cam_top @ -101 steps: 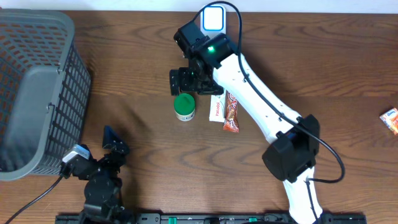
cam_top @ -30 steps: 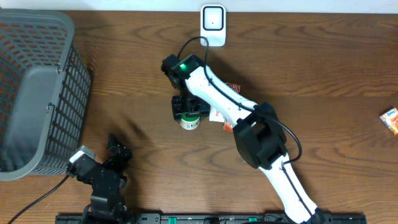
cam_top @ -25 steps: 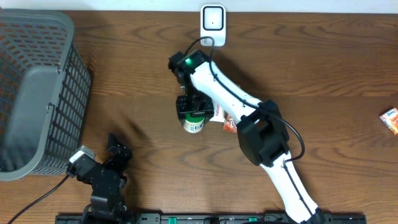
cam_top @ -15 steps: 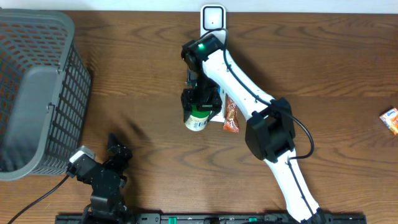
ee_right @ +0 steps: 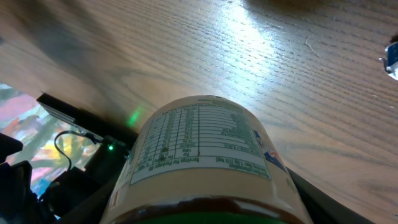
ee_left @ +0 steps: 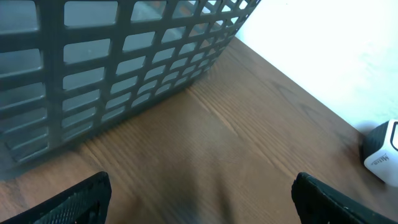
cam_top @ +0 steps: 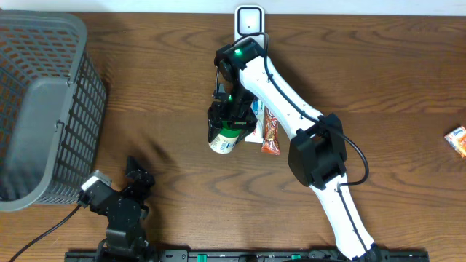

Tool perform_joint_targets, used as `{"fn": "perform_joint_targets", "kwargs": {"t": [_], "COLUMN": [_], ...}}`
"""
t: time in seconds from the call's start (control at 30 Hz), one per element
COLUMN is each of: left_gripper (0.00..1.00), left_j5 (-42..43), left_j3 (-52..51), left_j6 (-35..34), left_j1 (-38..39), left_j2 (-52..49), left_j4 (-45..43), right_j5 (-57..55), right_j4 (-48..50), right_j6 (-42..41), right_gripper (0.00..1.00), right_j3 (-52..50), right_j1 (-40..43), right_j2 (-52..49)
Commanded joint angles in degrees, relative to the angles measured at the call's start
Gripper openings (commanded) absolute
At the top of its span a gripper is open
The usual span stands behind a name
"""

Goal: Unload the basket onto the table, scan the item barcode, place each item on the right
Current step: 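Lift the bottle with the right gripper up to the scanner, then hold the bottle's label in front of the scanner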

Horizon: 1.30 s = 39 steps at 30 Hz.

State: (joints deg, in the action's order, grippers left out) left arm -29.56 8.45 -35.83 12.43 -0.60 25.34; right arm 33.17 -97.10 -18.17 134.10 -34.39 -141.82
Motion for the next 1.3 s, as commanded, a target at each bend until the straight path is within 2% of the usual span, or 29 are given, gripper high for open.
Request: {"fn": "perform_joint_targets", "kwargs": {"t": [0.0,0.2,0.37,0.43,0.63,0.87,1.03,1.13,1.27], "left_gripper": [0.93,0.93,0.93,0.93,0.93,0.93,0.93,0.94,0.93], "left_j5": [-0.7,-0.7,-0.7,-0.7,-0.7,-0.7,-0.7,-0.7,-0.7], "left_j3": [-0.7,-0.7,-0.7,-0.7,-0.7,-0.7,-0.7,-0.7,-0.7], "left_j6": [0.0,0.0,0.0,0.0,0.0,0.0,0.0,0.0,0.0], "left_j1": [-0.2,-0.2,-0.2,-0.1,-0.2,-0.1,-0.1,-0.1,-0.2], "left_j2": [0.3,0.3,0.3,0.3,0.3,0.3,0.3,0.3,0.3], "left_j4": [1.8,1.8,1.8,1.8,1.8,1.8,1.8,1.8,1.8], "right_j5": [2.3,1.7,-13.2,-14.1,-18.3,-35.4,-47.9,-50.6,-55.0], "right_j4": [-0.2,-0.1,6.8,9.2,13.6,18.6,28.4,37.7,52.3], "right_j6": [1.1,2.4,1.7,1.3,1.4,1.5,3.0,5.6,5.6], "right_gripper": [0.52,0.52,0.50,0.49,0.48,0.49,0.47,0.41,0.41], "right_j3": [1.3,1.3,1.9,3.0,11.5,22.1,21.3,17.8,11.4], "right_j1": [0.3,0.3,1.4,2.3,5.4,6.7,6.2,6.2,6.8], "right_j2": [0.1,0.1,0.1,0.1,0.1,0.1,0.0,0.0,0.0]}}
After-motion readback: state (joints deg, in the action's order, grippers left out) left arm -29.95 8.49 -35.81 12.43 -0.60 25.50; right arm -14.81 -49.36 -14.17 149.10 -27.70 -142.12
